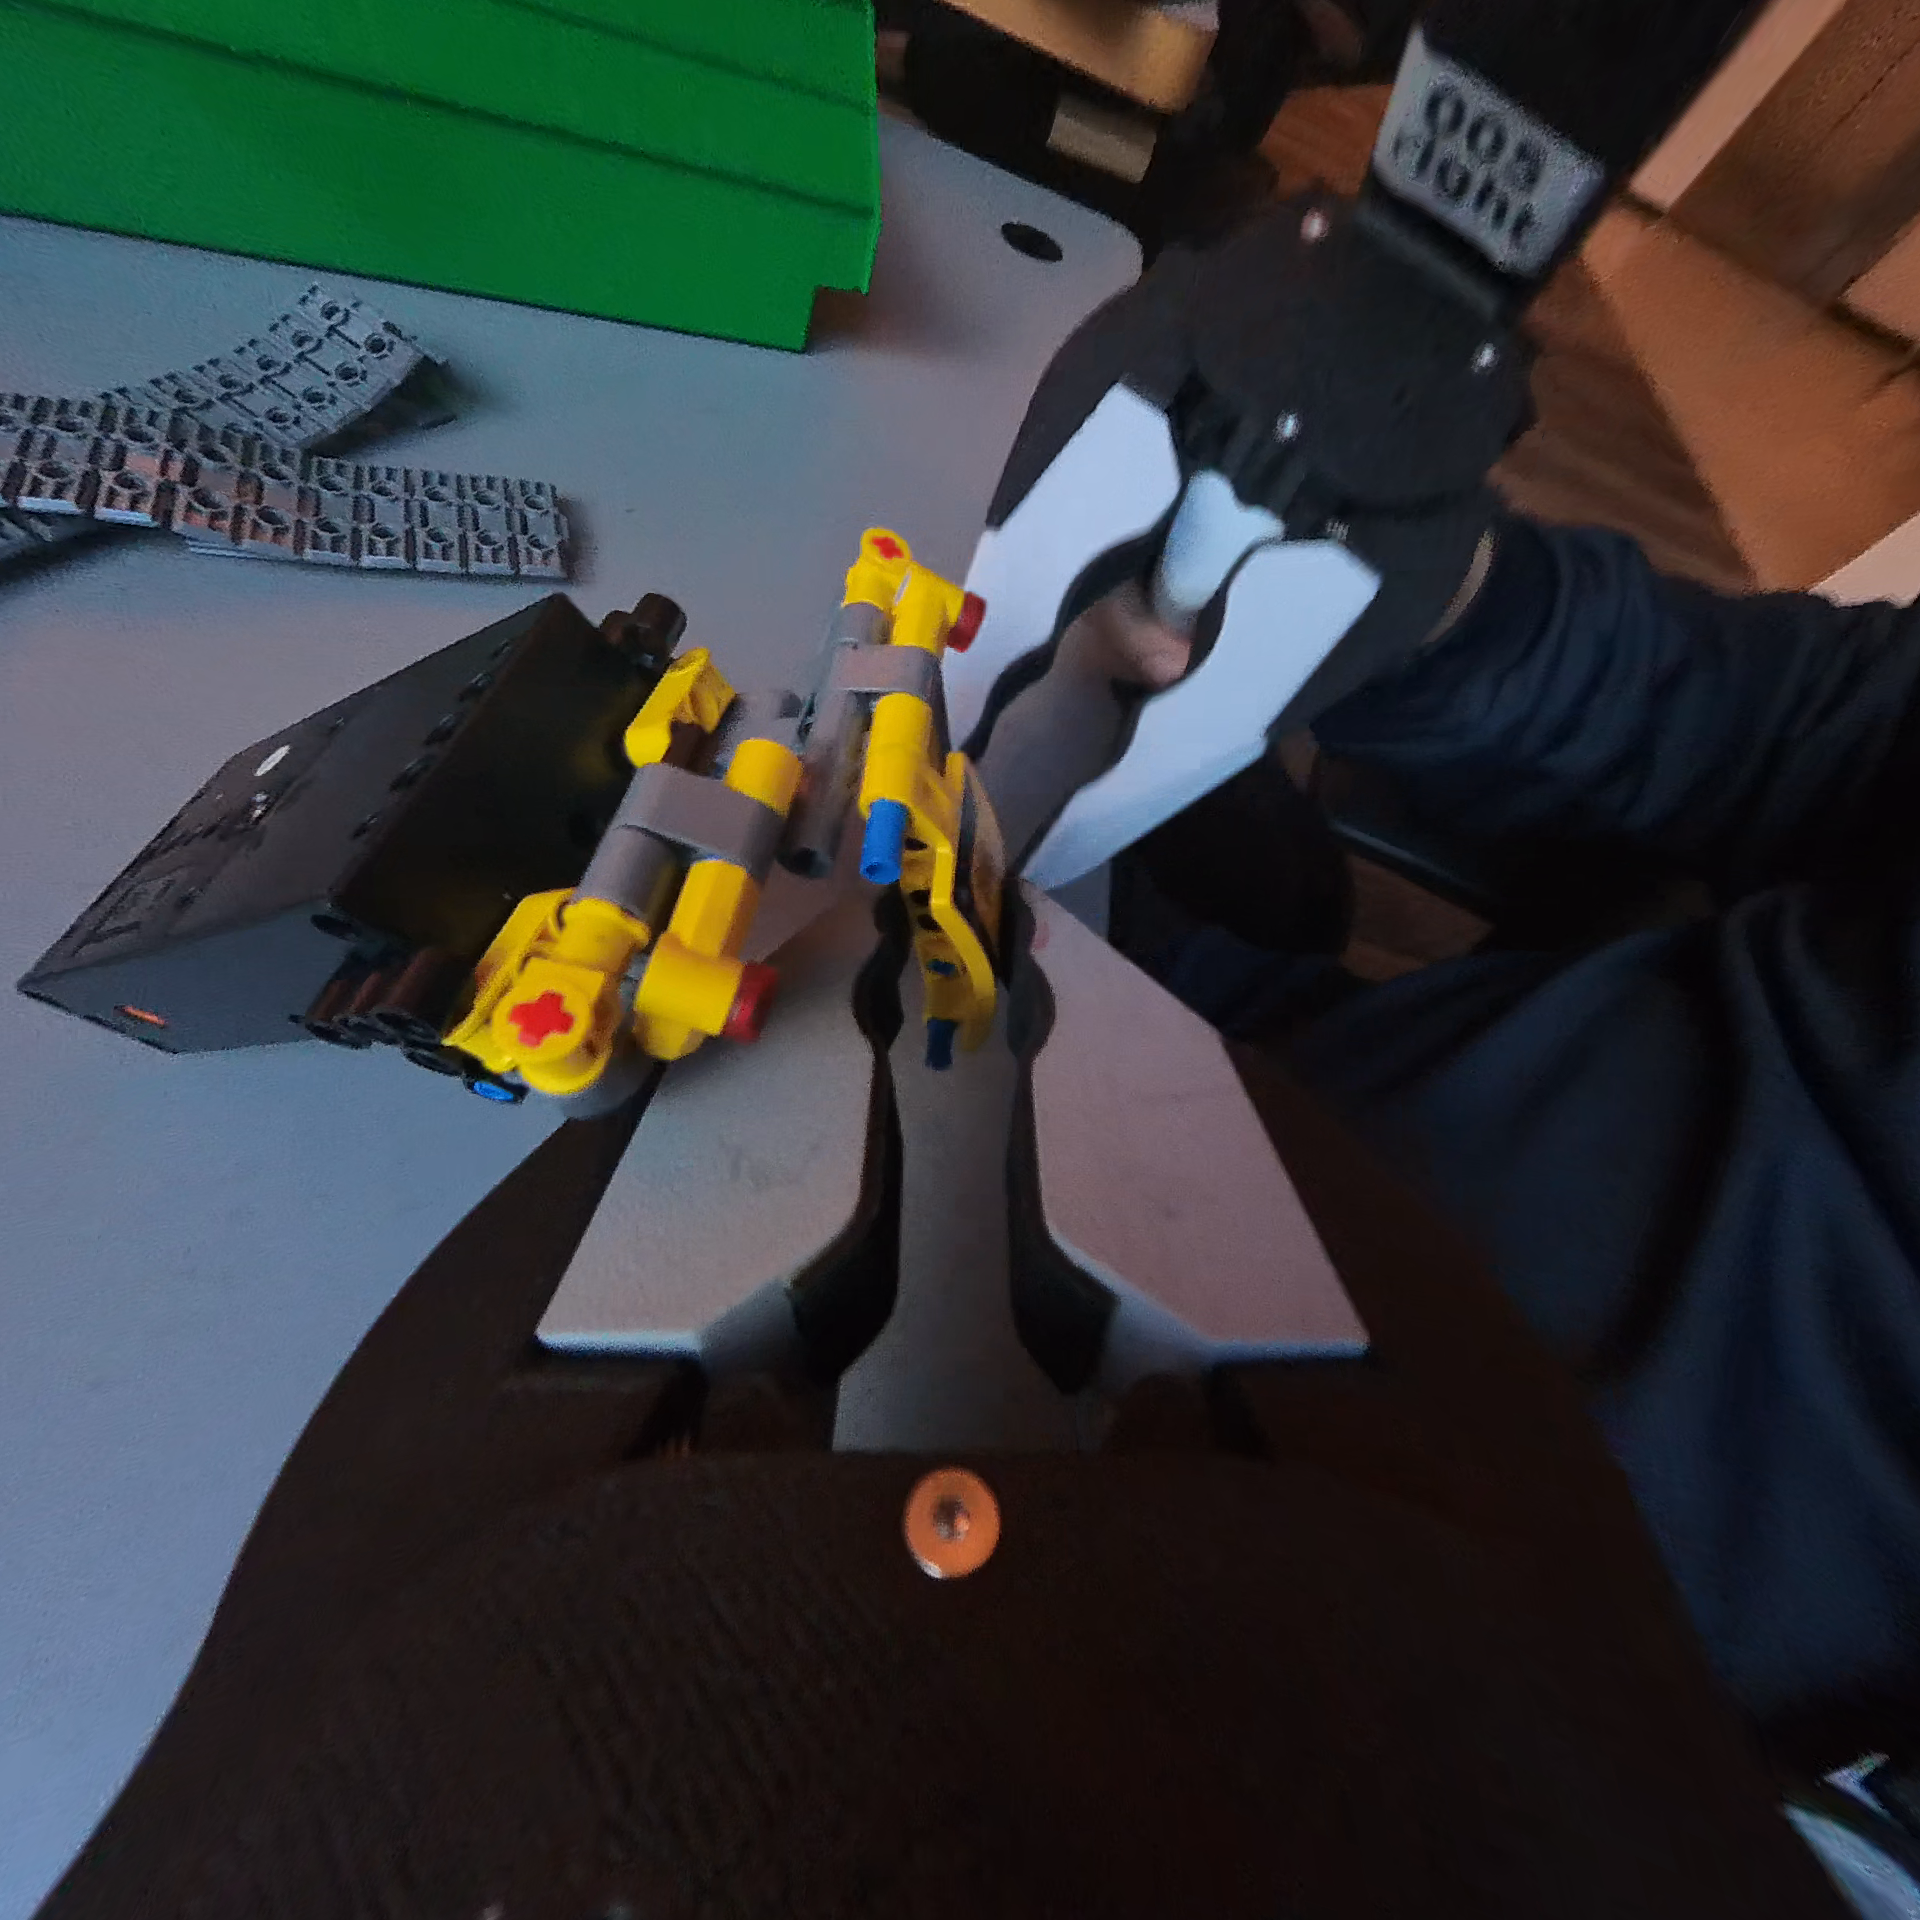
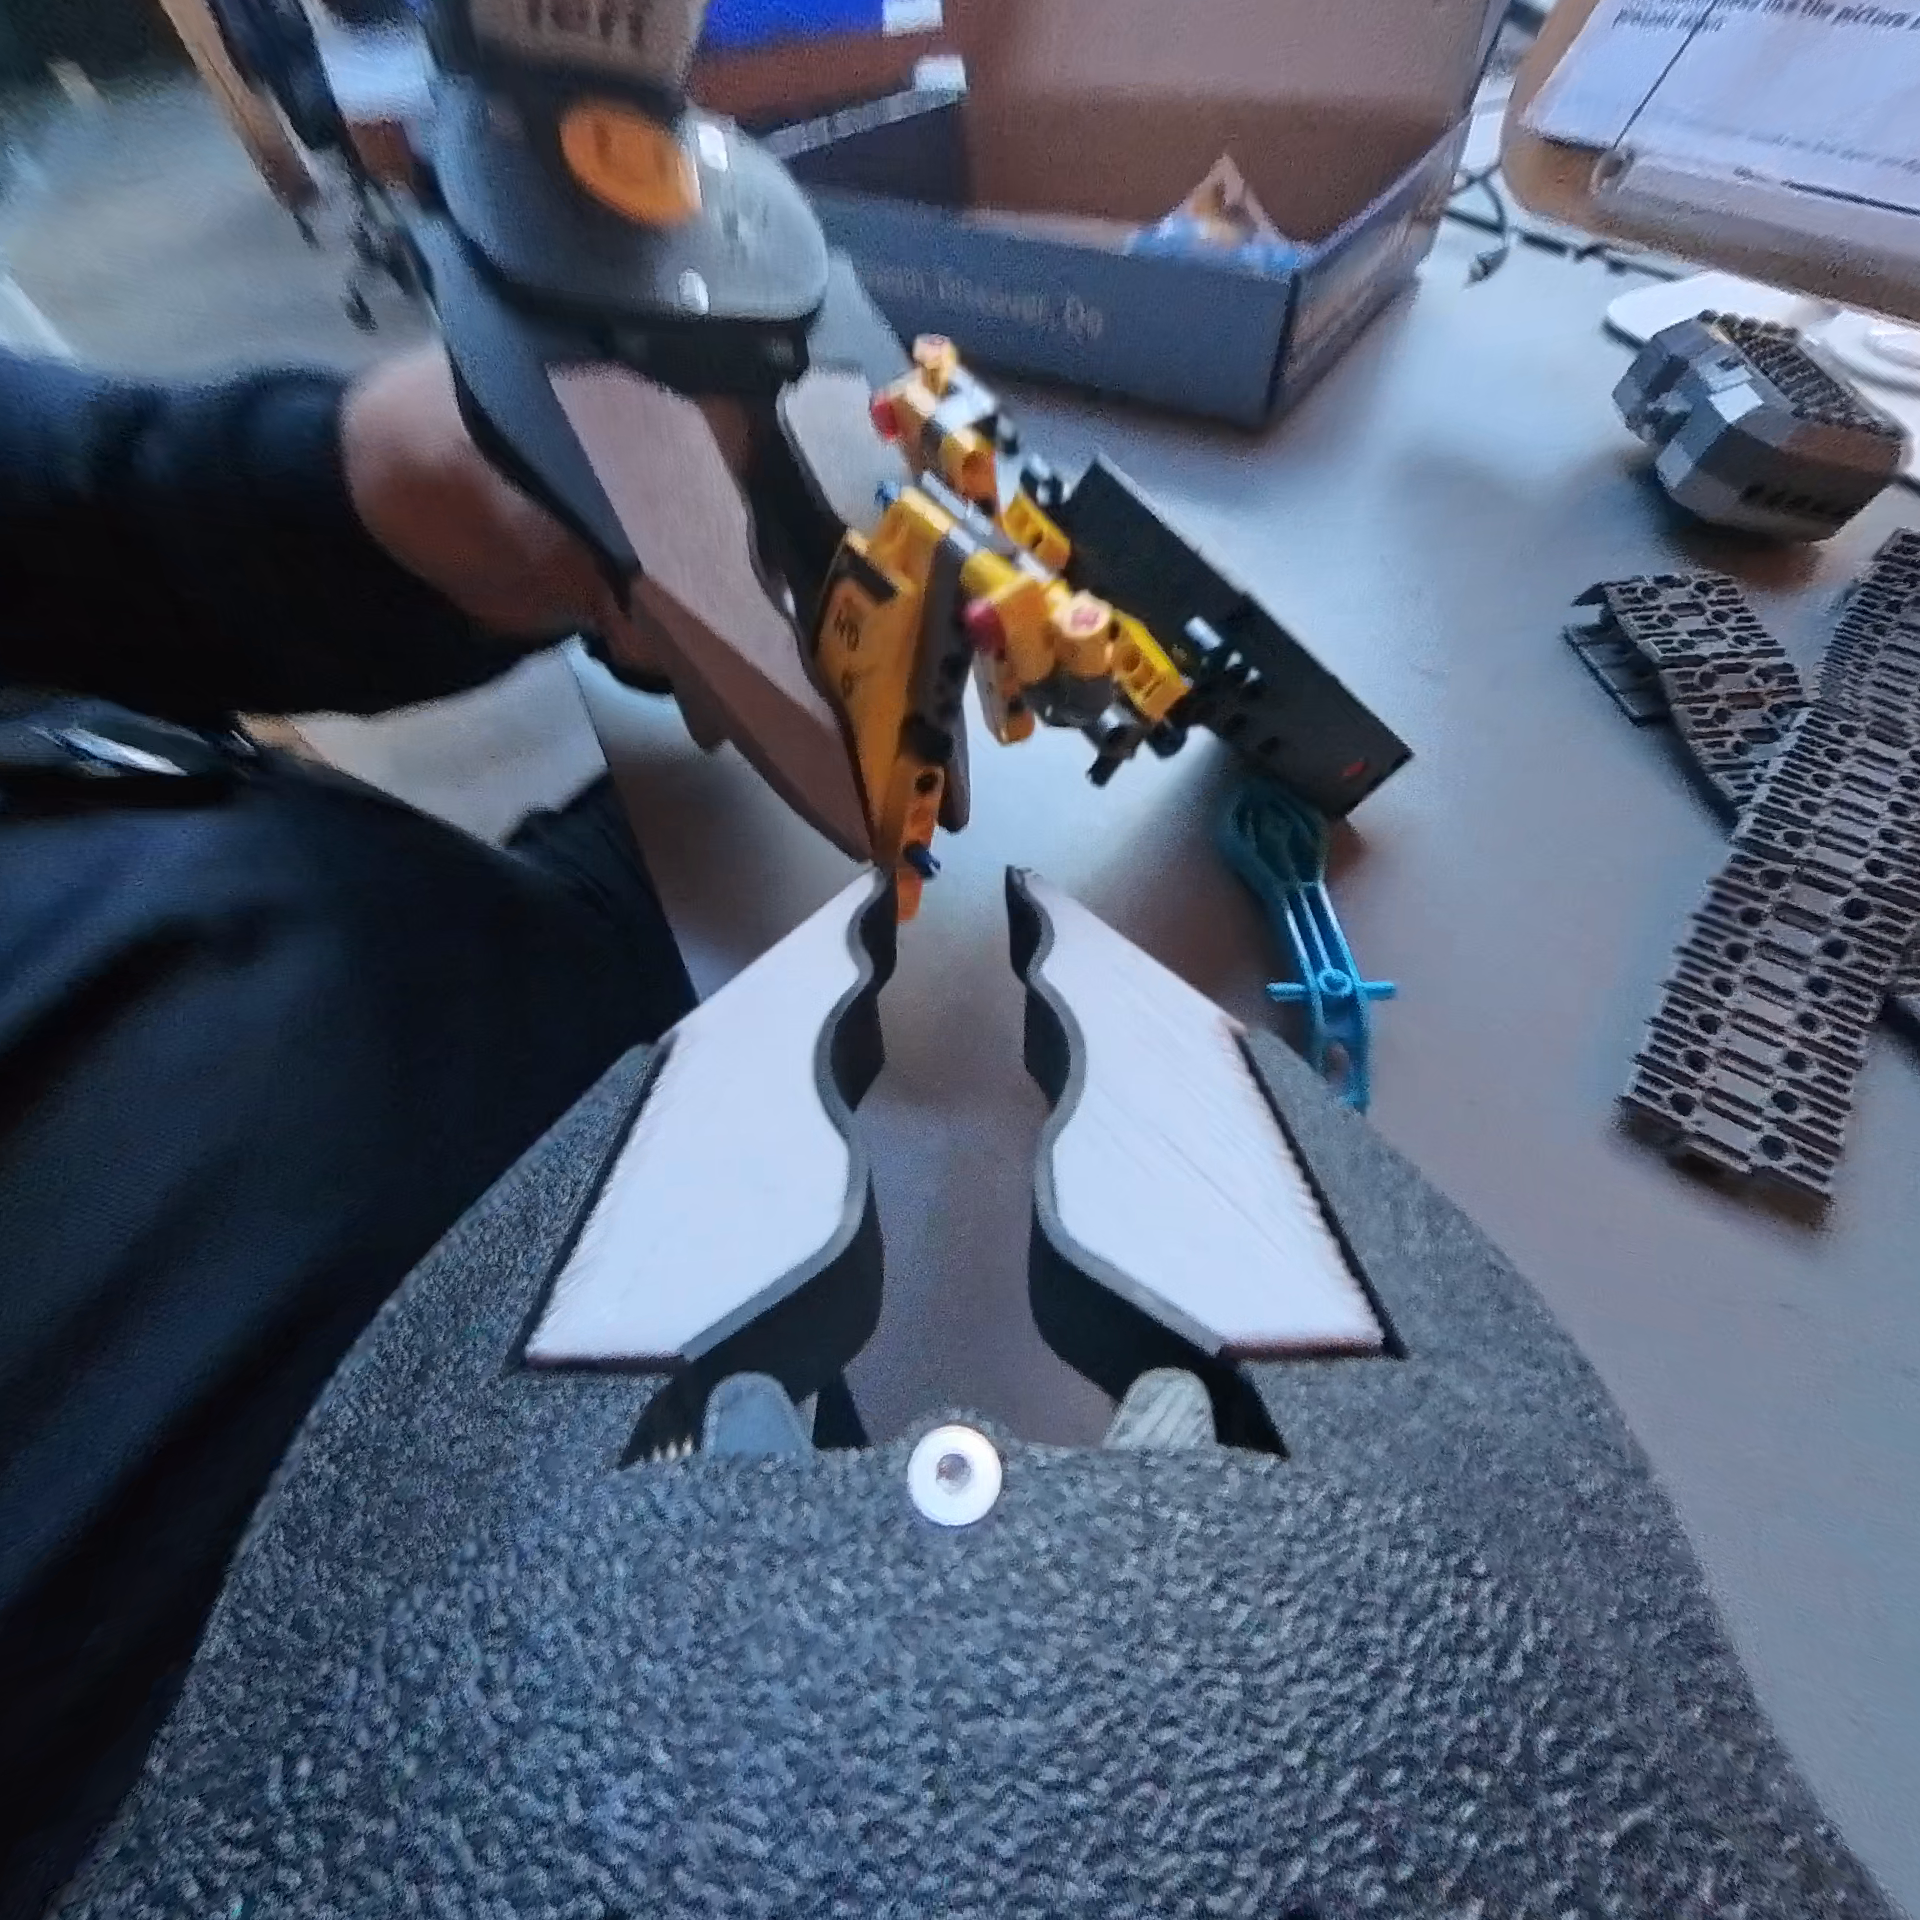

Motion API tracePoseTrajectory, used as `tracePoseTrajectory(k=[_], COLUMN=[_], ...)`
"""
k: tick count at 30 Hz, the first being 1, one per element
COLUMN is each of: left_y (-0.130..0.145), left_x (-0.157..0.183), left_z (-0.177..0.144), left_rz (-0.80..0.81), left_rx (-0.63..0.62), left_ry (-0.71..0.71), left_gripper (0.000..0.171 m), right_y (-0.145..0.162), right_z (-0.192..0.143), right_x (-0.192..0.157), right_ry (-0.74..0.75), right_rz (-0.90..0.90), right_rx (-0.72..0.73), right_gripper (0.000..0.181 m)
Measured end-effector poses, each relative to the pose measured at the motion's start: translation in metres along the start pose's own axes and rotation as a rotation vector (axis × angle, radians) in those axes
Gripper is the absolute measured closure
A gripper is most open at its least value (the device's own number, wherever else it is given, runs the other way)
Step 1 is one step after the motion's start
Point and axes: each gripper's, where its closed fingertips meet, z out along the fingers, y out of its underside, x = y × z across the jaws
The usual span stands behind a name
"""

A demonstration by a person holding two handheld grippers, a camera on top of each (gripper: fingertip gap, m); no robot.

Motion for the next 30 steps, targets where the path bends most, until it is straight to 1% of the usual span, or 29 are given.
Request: tracePoseTrajectory(k=[2,4,6,7,11,14,19,25,30], left_y=[0.002,0.003,0.004,0.005,0.005,0.005,0.011,0.01,0.01], left_x=[-0.001,0.0,0.002,0.002,0.005,0.001,0.0,0.0,-0.004], left_z=[-0.001,-0.001,0.001,0.001,0.002,0.002,0.006,0.006,0.004], left_rz=[0.031,0.033,0.038,0.049,0.016,0.015,0.102,0.16,0.237], left_rx=[-0.014,-0.021,-0.021,-0.029,-0.026,-0.022,-0.069,-0.072,-0.086], left_ry=[-0.016,-0.001,0.01,0.008,0.046,0.03,-0.04,-0.064,-0.124], left_gripper=[0.157,0.158,0.157,0.157,0.157,0.158,0.157,0.156,0.156], right_y=[-0.011,-0.017,-0.025,-0.027,-0.032,-0.028,-0.02,-0.021,-0.027], right_z=[-0.004,-0.004,-0.004,-0.004,-0.003,0.003,0.01,0.01,0.007], right_x=[-0.001,0.001,0.001,0.0,-0.001,-0.003,-0.009,-0.013,-0.012], right_ry=[-0.042,-0.064,-0.085,-0.097,-0.092,-0.078,-0.101,-0.118,-0.13], right_rz=[0.08,0.147,0.193,0.202,0.187,0.179,0.19,0.175,0.195], right_rx=[0.08,0.133,0.182,0.194,0.209,0.181,0.144,0.157,0.188], right_gripper=[0.158,0.155,0.155,0.158,0.159,0.159,0.158,0.161,0.167])
